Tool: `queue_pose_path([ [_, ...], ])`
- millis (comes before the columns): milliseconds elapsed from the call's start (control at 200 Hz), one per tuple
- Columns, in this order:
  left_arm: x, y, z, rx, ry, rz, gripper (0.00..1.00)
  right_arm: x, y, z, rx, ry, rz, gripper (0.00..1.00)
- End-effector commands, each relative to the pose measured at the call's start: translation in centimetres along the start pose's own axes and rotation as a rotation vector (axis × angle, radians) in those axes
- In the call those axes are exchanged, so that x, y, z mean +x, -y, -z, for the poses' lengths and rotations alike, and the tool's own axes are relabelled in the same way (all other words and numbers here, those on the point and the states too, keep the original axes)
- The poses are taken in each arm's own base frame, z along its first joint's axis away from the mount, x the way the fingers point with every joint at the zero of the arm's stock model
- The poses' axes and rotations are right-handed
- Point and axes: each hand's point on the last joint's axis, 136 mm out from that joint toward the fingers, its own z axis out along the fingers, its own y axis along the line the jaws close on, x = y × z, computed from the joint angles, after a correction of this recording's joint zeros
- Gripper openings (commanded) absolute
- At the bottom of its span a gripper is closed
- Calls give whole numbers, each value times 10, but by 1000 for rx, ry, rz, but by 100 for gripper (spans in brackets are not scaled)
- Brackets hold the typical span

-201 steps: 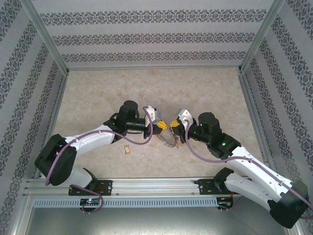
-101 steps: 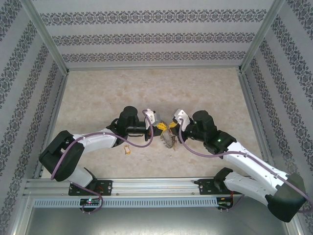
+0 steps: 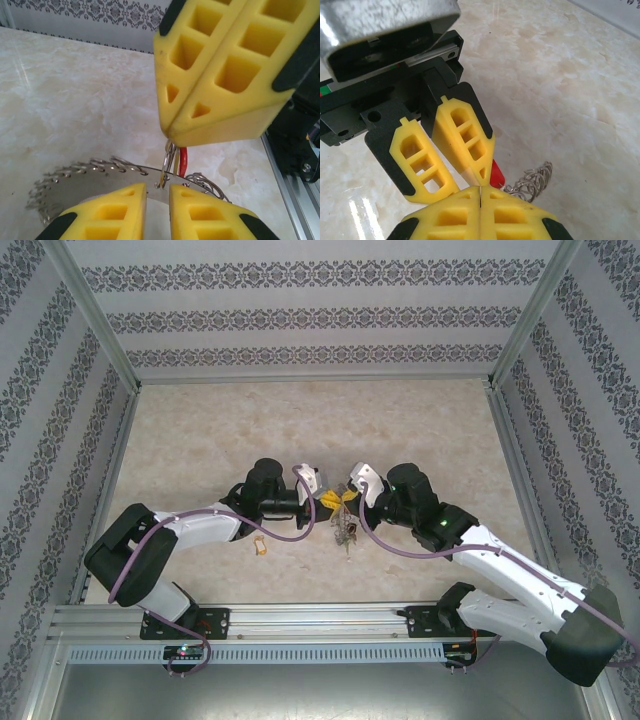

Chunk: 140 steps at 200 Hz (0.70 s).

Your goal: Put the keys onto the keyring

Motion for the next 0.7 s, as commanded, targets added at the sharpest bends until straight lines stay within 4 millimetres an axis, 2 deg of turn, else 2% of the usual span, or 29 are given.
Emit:
queue_pose_path([
  [0,-4,5,-5,40,-9,-32,21,-25,-1,5,6,59,34,0],
  [395,-13,7,-8,67,-9,-49,24,-22,-4,1,-19,49,29,0],
  [694,1,5,-9,66,-98,-63,24,-24,-7,3,-30,62,31,0],
])
